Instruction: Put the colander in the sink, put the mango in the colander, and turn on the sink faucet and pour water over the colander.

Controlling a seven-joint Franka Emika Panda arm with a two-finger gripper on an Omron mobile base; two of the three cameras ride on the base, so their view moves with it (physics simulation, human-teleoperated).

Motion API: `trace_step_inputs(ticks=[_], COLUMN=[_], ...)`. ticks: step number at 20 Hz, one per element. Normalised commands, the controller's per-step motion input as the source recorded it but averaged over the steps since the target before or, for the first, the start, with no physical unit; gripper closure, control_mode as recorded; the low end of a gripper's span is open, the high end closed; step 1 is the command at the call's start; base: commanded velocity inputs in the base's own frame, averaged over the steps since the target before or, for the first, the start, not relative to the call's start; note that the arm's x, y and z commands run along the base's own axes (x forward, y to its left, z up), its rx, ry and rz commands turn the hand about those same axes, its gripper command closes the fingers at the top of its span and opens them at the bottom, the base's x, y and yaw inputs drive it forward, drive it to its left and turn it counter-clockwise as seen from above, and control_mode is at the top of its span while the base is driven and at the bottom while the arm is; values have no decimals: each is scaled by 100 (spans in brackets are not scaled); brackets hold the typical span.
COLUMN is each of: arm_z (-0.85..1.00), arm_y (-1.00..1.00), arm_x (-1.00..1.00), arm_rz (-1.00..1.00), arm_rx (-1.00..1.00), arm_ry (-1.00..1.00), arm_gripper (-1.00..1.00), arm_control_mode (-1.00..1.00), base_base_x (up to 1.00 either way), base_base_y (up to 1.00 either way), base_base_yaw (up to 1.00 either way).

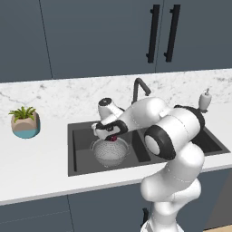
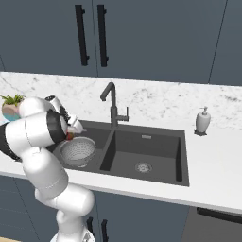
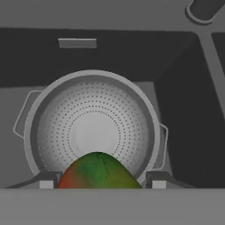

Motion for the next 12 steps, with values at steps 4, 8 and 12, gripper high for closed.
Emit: trace_step_inputs(ticks=[4, 8, 12], arm_z=[-45, -36, -29], arm_y=[5, 0, -13], arm_x=[8, 8, 6], arm_rz=[0, -1, -2], arm_rx=[0, 0, 0], arm_ry=[0, 0, 3], arm_gripper=[100, 100, 100], arm_control_mode=[-100, -100, -100], base_base_x=[0, 0, 0], base_base_y=[0, 0, 0], base_base_yaw=[0, 0, 0])
